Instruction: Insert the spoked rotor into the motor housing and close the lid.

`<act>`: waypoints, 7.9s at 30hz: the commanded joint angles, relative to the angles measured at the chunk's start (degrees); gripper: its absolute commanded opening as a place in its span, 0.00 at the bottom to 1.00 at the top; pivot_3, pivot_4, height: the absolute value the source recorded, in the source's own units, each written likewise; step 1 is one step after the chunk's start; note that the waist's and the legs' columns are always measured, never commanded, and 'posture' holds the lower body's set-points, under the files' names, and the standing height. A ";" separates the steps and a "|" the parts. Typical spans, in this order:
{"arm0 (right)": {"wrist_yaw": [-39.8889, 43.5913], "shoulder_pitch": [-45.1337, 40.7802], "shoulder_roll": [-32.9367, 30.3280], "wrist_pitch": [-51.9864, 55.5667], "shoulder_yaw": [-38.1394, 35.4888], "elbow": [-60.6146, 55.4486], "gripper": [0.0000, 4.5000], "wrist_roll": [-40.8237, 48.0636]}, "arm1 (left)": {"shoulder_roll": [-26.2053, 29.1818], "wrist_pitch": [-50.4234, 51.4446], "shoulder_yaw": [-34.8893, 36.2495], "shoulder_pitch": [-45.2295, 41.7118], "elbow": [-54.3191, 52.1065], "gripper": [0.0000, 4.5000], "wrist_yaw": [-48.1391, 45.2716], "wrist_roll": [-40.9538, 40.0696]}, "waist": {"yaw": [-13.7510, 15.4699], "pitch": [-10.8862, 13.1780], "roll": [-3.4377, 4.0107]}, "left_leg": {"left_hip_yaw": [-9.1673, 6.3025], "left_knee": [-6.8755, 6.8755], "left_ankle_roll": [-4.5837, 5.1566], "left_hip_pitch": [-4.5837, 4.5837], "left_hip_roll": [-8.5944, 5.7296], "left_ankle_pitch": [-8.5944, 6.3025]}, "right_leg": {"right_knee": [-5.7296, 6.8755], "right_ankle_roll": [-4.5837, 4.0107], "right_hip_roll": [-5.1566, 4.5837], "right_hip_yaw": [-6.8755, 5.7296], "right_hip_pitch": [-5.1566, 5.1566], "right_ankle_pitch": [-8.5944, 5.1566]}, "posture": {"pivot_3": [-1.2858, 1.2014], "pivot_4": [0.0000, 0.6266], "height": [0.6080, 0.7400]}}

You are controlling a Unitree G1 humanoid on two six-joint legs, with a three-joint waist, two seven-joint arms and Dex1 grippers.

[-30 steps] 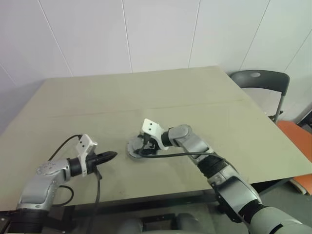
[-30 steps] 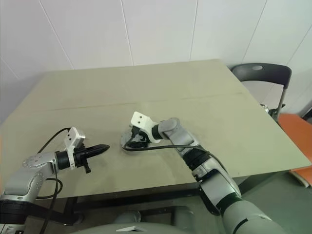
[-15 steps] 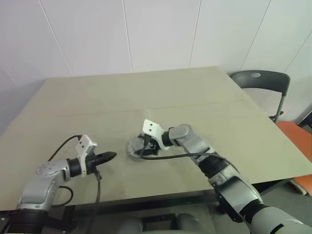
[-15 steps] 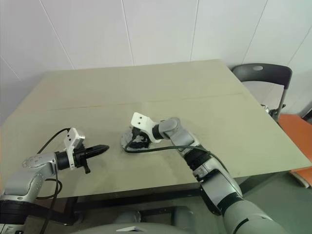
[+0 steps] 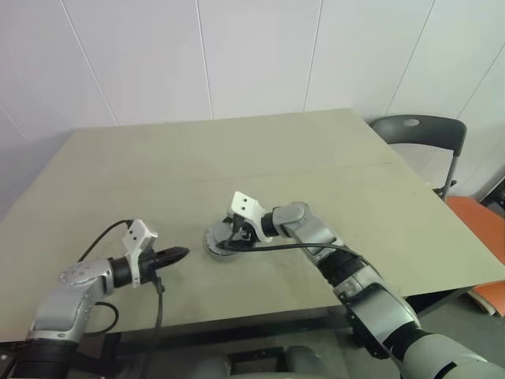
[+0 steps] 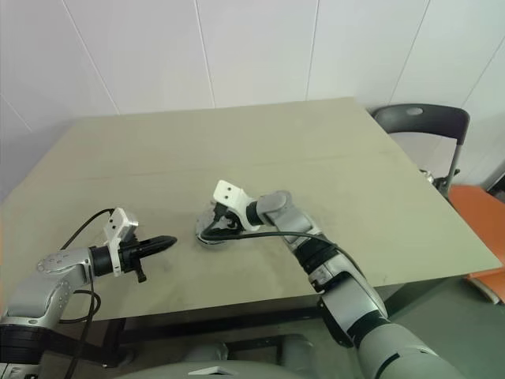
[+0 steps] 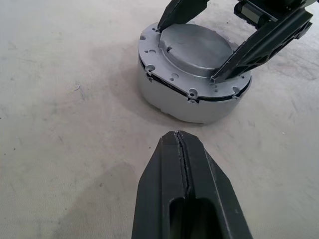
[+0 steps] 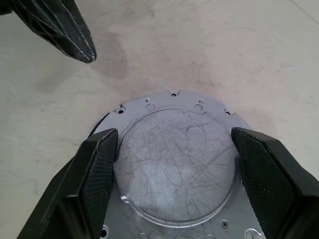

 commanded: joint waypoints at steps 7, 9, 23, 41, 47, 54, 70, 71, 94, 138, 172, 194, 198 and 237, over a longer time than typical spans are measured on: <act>-3.35 -2.50 1.79 1.12 -6.42 1.13 0.73 2.63 | -0.14 -2.20 1.33 -1.81 -0.20 0.00 1.42 0.23 | 0.02 0.00 0.00 | 0.00 0.03 -0.01 -0.48 0.00 0.01 | 0.07 -0.02 -0.01 0.01 -0.52 0.02 | 0.52 0.00 1.00; -2.35 -2.19 1.47 1.44 -5.75 0.51 0.73 2.68 | -0.11 -2.35 1.21 -1.80 -0.13 0.00 1.56 0.22 | -0.02 0.00 0.00 | 0.02 0.01 -0.01 -0.50 -0.01 0.00 | 0.06 -0.03 -0.01 0.03 -0.54 0.02 | 0.52 0.00 1.00; 2.94 0.62 -0.84 3.33 -1.07 -4.80 0.73 1.20 | 0.06 -1.46 0.77 -1.50 -1.15 0.00 2.06 0.02 | -0.19 0.01 -0.01 | 0.03 -0.05 -0.01 -0.49 0.00 0.00 | 0.06 -0.03 0.00 0.03 -0.57 0.01 | 0.52 0.00 1.00; 1.02 0.81 -0.20 2.56 -0.30 -3.00 0.73 -0.37 | -0.05 -3.73 0.74 -0.91 1.34 0.00 0.98 0.69 | -0.25 0.01 -0.02 | 0.03 -0.04 -0.01 -0.46 0.01 0.00 | 0.08 -0.04 0.01 0.03 -0.56 0.01 | 0.52 0.00 1.00; 2.10 1.34 -0.87 3.95 0.55 -3.61 0.73 -0.68 | -0.30 -3.47 0.37 -1.16 0.92 0.00 1.29 0.69 | -0.07 0.00 -0.03 | 0.03 -0.07 -0.01 -0.48 -0.01 0.00 | 0.04 -0.04 -0.01 0.03 -0.55 0.01 | 0.52 0.00 1.00; 1.02 1.21 -0.52 3.78 0.13 -3.09 0.73 -1.19 | -0.24 -3.19 0.35 -1.42 0.66 0.00 1.33 0.67 | -0.09 0.00 -0.03 | 0.04 -0.09 -0.01 -0.47 -0.01 0.00 | 0.03 -0.04 -0.01 0.03 -0.55 0.01 | 0.52 0.00 1.00; -0.37 1.42 -1.56 9.35 1.97 -0.17 0.73 -3.55 | -0.52 -3.41 -0.09 -2.16 1.21 0.00 1.25 0.81 | -0.07 -0.03 -0.03 | 0.01 -0.06 -0.01 0.17 0.00 0.00 | -0.02 0.04 -0.01 -0.01 0.14 -0.24 | 0.52 0.00 1.00; -0.35 1.43 -1.73 9.68 2.12 -0.25 0.73 -3.75 | -0.53 -3.44 -0.09 -2.09 1.12 0.00 1.27 0.80 | -0.07 -0.03 -0.03 | 0.01 -0.07 0.00 0.18 0.00 0.00 | -0.03 0.04 -0.01 -0.01 0.16 -0.24 | 0.52 0.00 1.00; 0.79 4.29 -6.69 14.51 4.38 -2.70 0.73 -4.75 | -2.17 -4.22 -0.47 -0.81 0.74 0.00 2.15 1.13 | 1.54 -0.09 0.06 | -0.05 -0.19 0.30 0.38 -0.10 -0.20 | -0.72 0.00 -0.17 -0.09 0.41 -0.22 | 0.52 0.00 1.00; -0.72 4.00 -5.58 13.65 2.77 -0.42 0.73 -2.79 | -2.84 -4.76 -1.71 -2.87 2.19 0.00 1.95 2.11 | 1.40 -0.20 0.28 | -0.07 -0.17 0.10 0.59 0.04 -0.31 | -0.87 0.26 -0.15 -0.20 0.75 -0.46 | 0.52 0.00 1.00; -0.37 7.45 -4.21 13.46 5.51 -5.36 0.73 -3.62 | -2.65 -5.27 -1.49 -1.95 2.41 0.00 2.00 2.24 | 1.07 -0.19 0.24 | -0.07 -0.46 0.11 0.37 0.05 -0.33 | -0.95 0.34 -0.16 -0.19 0.41 -0.55 | 0.52 0.00 1.00; -0.01 8.49 -2.64 15.77 5.55 -7.29 0.73 -2.74 | -2.67 -4.15 -1.77 -1.65 0.98 0.00 2.58 2.01 | 0.12 -0.31 0.03 | -0.05 -1.18 0.26 0.49 0.04 -0.24 | -1.00 0.25 -0.19 -0.17 0.30 -0.74 | 0.52 0.00 1.00; -0.19 8.52 -2.58 16.00 5.22 -7.43 0.73 -2.58 | -2.69 -4.31 -1.75 -1.68 1.29 0.00 2.42 2.15 | 0.11 -0.31 0.03 | -0.05 -1.20 0.24 0.49 0.04 -0.25 | -1.00 0.26 -0.19 -0.17 0.30 -0.75 | 0.52 0.00 1.00; -1.64 6.35 0.26 5.13 1.11 -4.77 0.73 -1.58 | -2.86 -6.00 -1.45 -1.16 2.75 0.00 1.98 2.99 | -0.43 -0.37 -0.07 | -0.05 -1.16 0.16 0.29 0.11 -0.54 | -0.77 0.04 -0.05 -0.11 0.06 -0.70 | 0.52 0.00 1.00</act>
